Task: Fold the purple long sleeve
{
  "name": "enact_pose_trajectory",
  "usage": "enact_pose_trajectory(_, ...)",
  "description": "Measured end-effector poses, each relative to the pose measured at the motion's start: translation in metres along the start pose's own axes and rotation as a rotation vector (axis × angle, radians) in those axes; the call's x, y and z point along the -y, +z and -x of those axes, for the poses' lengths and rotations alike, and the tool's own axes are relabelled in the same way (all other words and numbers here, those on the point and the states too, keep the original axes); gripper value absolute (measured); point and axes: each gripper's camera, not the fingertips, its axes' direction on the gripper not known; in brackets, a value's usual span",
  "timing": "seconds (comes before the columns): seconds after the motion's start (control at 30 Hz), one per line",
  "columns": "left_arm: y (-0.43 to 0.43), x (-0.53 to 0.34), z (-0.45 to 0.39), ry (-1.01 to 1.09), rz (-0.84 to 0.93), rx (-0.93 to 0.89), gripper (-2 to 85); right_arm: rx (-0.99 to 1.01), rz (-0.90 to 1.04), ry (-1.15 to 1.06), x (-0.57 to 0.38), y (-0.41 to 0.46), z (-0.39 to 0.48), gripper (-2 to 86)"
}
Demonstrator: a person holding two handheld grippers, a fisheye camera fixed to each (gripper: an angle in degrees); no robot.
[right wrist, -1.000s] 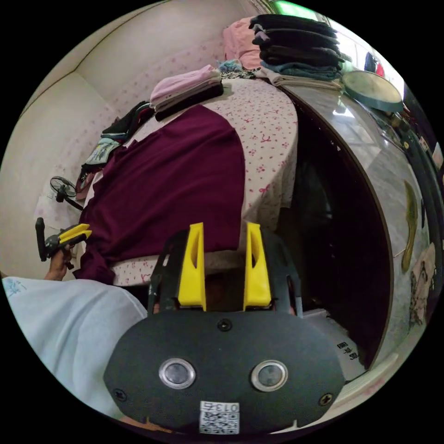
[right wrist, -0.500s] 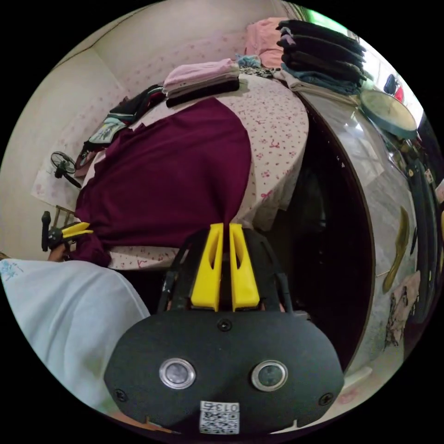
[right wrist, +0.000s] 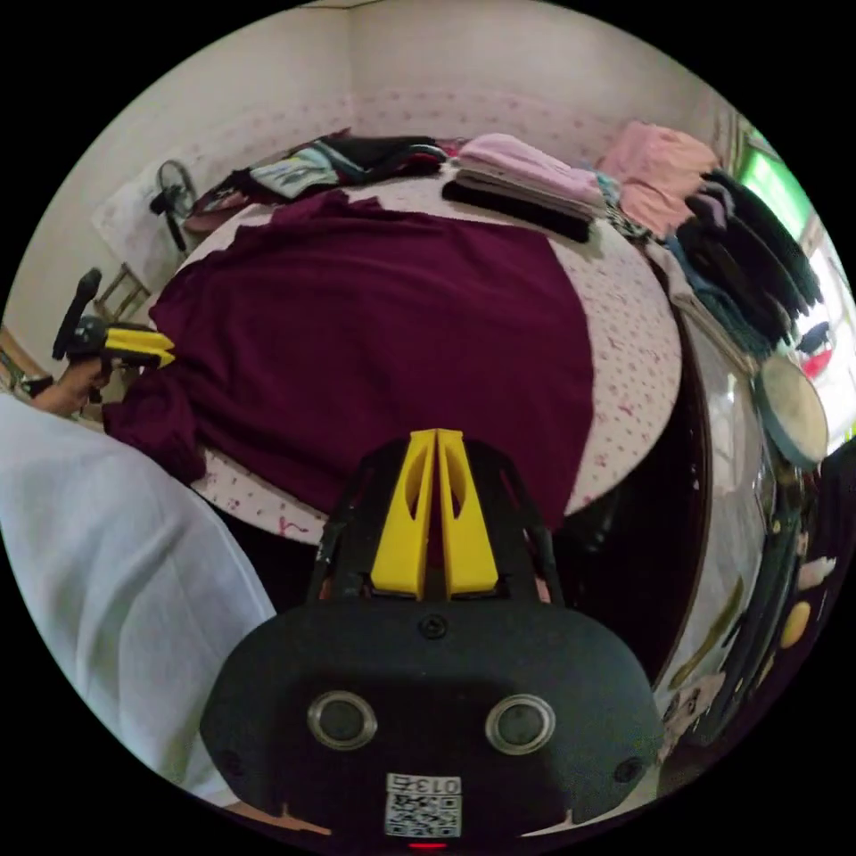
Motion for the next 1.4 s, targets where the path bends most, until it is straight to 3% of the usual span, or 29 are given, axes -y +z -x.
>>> enact_pose_trajectory(0.13,0.013,-0.027,0.001,0.009,-0.002,0.078,4.8,0.061,0.184,-0.183,0.023,0.046,0.051,0.3)
enact_pose_trajectory(0.23,0.012,-0.046,0.025,-0.047,0.020,0.044,4.6,-0.012,0.227,-0.171,0.032,0.046,0.052,0.3)
enact_pose_trajectory(0.3,0.006,-0.061,0.041,-0.089,-0.046,-0.028,6.9,0.041,0.160,-0.218,0.043,0.033,0.057,0.3)
enact_pose_trajectory(0.57,0.034,-0.085,0.091,-0.249,0.019,-0.211,13.0,0.460,-0.007,-0.644,0.142,0.017,0.181,0.8)
enact_pose_trajectory(0.87,0.061,-0.095,0.104,-0.453,0.034,-0.119,10.4,0.495,0.213,-0.940,0.207,0.067,0.285,0.8)
enact_pose_trajectory(0.9,0.068,-0.095,0.103,-0.466,0.033,-0.175,7.8,0.497,0.233,-0.952,0.209,0.070,0.289,0.8)
enact_pose_trajectory(1.0,0.070,-0.085,0.090,-0.391,0.033,-0.102,2.6,0.494,0.210,-0.945,0.219,0.073,0.298,0.5)
enact_pose_trajectory(1.2,0.055,-0.082,0.083,-0.163,0.120,-0.023,0.9,0.520,0.207,-0.974,0.248,0.065,0.304,0.2)
enact_pose_trajectory(1.33,0.086,-0.112,0.100,-0.251,0.191,-0.262,0.7,0.572,0.232,-0.972,0.266,0.069,0.305,0.2)
enact_pose_trajectory(1.4,0.100,-0.121,0.098,-0.283,0.155,-0.283,0.8,0.605,0.244,-0.938,0.278,0.071,0.302,0.2)
